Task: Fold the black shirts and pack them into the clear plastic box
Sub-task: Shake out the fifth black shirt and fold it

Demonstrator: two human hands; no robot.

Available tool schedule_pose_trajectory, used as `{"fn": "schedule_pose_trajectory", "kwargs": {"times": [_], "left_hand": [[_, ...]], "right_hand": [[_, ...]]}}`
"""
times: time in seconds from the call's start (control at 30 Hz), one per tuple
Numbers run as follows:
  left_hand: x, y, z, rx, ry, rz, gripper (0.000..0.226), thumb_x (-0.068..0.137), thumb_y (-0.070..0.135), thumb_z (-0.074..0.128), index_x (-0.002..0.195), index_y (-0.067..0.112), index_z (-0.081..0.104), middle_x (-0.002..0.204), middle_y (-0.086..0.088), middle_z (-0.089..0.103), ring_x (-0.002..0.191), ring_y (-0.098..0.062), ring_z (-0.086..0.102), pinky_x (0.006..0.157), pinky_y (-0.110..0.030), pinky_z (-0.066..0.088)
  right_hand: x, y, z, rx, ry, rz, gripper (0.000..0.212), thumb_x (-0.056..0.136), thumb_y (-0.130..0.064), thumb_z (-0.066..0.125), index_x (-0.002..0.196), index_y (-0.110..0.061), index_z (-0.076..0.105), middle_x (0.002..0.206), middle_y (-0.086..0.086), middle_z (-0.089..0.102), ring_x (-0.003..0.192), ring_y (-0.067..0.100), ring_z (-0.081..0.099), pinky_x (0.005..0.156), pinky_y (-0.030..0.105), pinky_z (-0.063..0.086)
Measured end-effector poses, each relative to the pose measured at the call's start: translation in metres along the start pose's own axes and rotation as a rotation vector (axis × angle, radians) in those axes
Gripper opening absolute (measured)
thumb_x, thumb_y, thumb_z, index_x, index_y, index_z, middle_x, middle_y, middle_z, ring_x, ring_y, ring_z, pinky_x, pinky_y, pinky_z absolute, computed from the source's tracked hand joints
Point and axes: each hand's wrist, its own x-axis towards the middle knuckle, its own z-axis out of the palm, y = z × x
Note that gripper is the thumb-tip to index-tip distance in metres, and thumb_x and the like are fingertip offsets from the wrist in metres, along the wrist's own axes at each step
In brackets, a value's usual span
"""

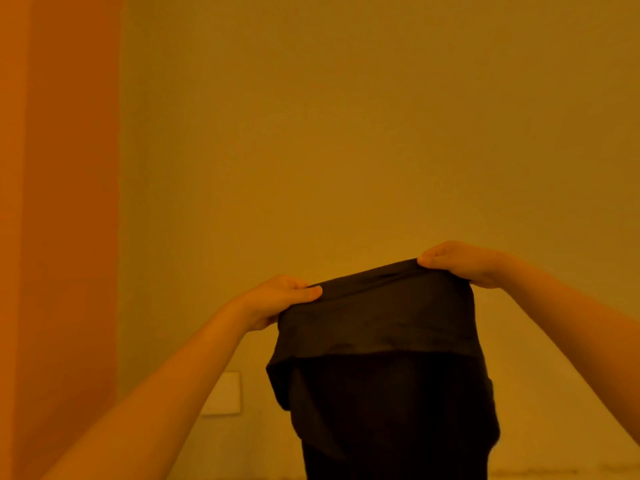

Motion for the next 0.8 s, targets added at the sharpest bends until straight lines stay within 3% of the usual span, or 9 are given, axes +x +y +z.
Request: {"fn": "schedule_pose_trajectory", "kwargs": {"times": [0.13,0.3,0.4,0.47,0.53,0.6,0.7,0.8], "left_hand": [[-0.006,0.003,0.005,-0.226,-0.022,-0.015,0.023,0.093,0.021,0.050,0.084,0.007,0.065,0.071,-0.002,0.071,0.062,-0.010,0.067,0.058,-0.021,0.055],[0.001,0.015,0.032,-0.376,0.017,0.018,0.024,0.093,0.023,0.051,0.080,0.007,0.064,0.065,-0.003,0.070,0.057,-0.011,0.066,0.058,-0.021,0.055],[0.005,0.020,0.045,-0.437,0.084,-0.011,0.023,0.092,0.022,0.055,0.076,0.007,0.062,0.061,-0.004,0.067,0.054,-0.011,0.064,0.056,-0.022,0.053],[0.007,0.021,0.054,-0.493,0.132,-0.028,0.021,0.092,0.017,0.055,0.075,0.006,0.060,0.056,-0.003,0.065,0.050,-0.011,0.063,0.051,-0.020,0.051],[0.009,0.021,0.063,-0.555,0.197,-0.028,0.020,0.093,0.013,0.053,0.076,0.004,0.059,0.060,-0.006,0.065,0.053,-0.013,0.063,0.049,-0.019,0.050],[0.011,0.020,0.067,-0.609,0.282,0.006,0.018,0.094,0.012,0.051,0.079,0.005,0.059,0.073,-0.009,0.063,0.062,-0.014,0.061,0.053,-0.021,0.051],[0.012,0.020,0.065,-0.675,0.396,0.092,0.017,0.094,0.012,0.051,0.080,0.008,0.060,0.078,-0.008,0.062,0.065,-0.013,0.061,0.056,-0.022,0.052],[0.008,0.019,0.059,-0.649,0.497,0.137,0.017,0.093,0.014,0.053,0.080,0.010,0.063,0.079,-0.007,0.063,0.072,-0.015,0.060,0.066,-0.026,0.050]], "right_hand": [[0.004,0.010,0.002,-0.090,0.102,-0.011,0.024,0.094,-0.025,0.050,0.083,-0.011,0.066,0.085,0.006,0.066,0.079,0.018,0.063,0.069,0.026,0.049],[0.004,0.013,0.018,-0.299,0.147,-0.034,0.022,0.089,-0.024,0.059,0.072,-0.010,0.061,0.065,0.001,0.054,0.060,0.010,0.051,0.051,0.014,0.037],[-0.002,0.004,0.038,-0.060,0.223,-0.218,0.009,0.084,-0.013,0.066,0.076,-0.016,0.065,0.065,-0.002,0.062,0.061,0.007,0.057,0.060,0.018,0.043],[-0.011,-0.009,0.059,0.134,0.179,-0.346,0.014,0.080,-0.004,0.067,0.078,-0.018,0.065,0.062,-0.007,0.066,0.061,0.004,0.061,0.064,0.022,0.047],[-0.019,-0.019,0.077,0.177,0.137,-0.392,0.013,0.079,-0.005,0.068,0.078,-0.017,0.064,0.062,-0.008,0.066,0.063,0.005,0.063,0.064,0.023,0.050],[-0.026,-0.024,0.087,0.184,0.102,-0.304,0.011,0.083,-0.019,0.066,0.075,-0.015,0.060,0.060,-0.008,0.065,0.062,0.007,0.064,0.063,0.024,0.049],[-0.030,-0.020,0.088,0.172,-0.041,0.015,0.048,0.072,-0.059,0.052,0.076,-0.012,0.060,0.064,-0.002,0.067,0.064,0.012,0.066,0.061,0.025,0.049],[-0.029,-0.017,0.095,0.345,-0.248,0.172,0.062,0.070,-0.065,0.040,0.082,-0.009,0.062,0.072,0.002,0.068,0.069,0.015,0.065,0.062,0.025,0.050]]}}
